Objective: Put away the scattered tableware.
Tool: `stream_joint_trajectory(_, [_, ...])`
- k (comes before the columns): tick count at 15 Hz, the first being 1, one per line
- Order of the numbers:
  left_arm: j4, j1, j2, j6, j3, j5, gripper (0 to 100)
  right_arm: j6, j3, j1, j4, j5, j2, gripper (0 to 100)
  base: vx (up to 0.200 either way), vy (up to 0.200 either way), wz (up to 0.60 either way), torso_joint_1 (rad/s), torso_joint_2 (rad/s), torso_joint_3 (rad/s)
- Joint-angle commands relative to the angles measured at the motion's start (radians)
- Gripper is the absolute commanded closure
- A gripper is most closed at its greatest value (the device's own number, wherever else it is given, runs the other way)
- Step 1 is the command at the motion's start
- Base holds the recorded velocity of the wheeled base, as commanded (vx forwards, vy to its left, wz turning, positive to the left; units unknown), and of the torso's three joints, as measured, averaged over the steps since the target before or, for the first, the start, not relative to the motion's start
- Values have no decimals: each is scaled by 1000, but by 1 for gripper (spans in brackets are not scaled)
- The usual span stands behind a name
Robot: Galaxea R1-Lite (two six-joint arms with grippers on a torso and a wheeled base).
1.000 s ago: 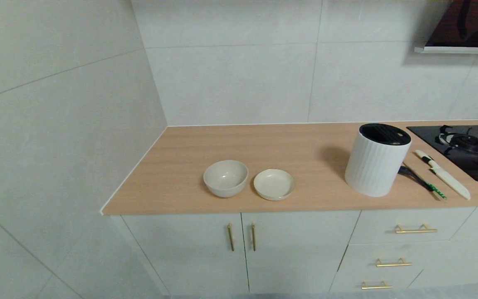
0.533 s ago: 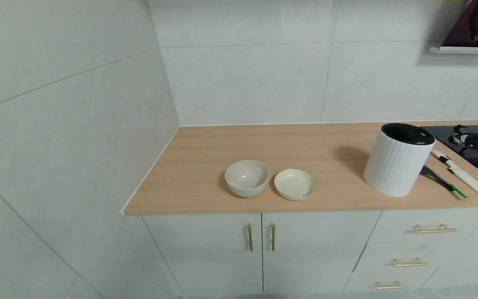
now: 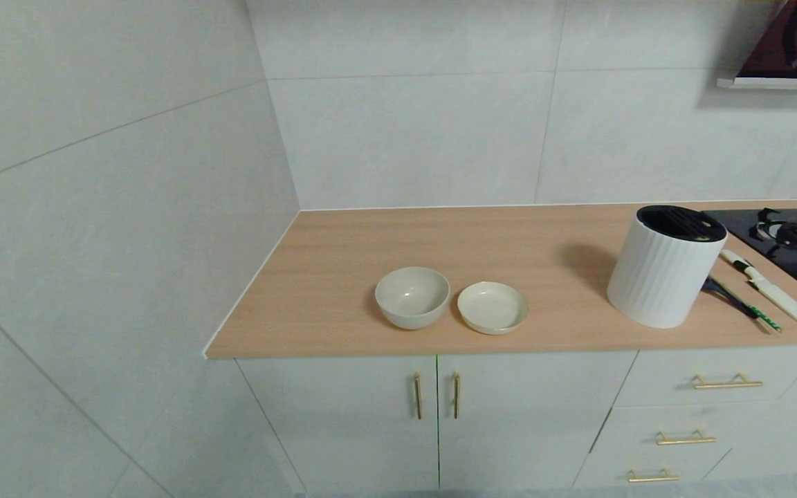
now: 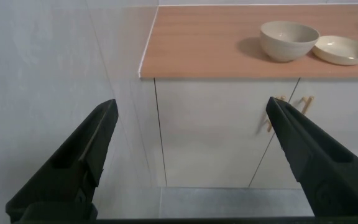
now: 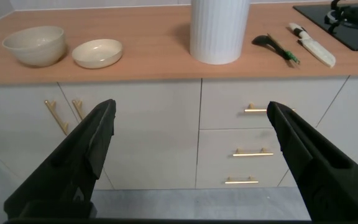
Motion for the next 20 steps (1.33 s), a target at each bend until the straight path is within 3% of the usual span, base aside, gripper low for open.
stream_joint_trajectory(1, [0, 0, 0, 0, 0, 0, 0, 0, 0, 0, 0, 0, 1, 0, 0, 0, 0, 0, 0, 0])
stream_joint_trajectory(9, [0, 0, 0, 0, 0, 0, 0, 0, 0, 0, 0, 0, 1, 0, 0, 0, 0, -102, 222, 119])
stream_joint_trajectory(20, [0, 0, 0, 0, 0, 0, 0, 0, 0, 0, 0, 0, 1, 0, 0, 0, 0, -238, 526, 286])
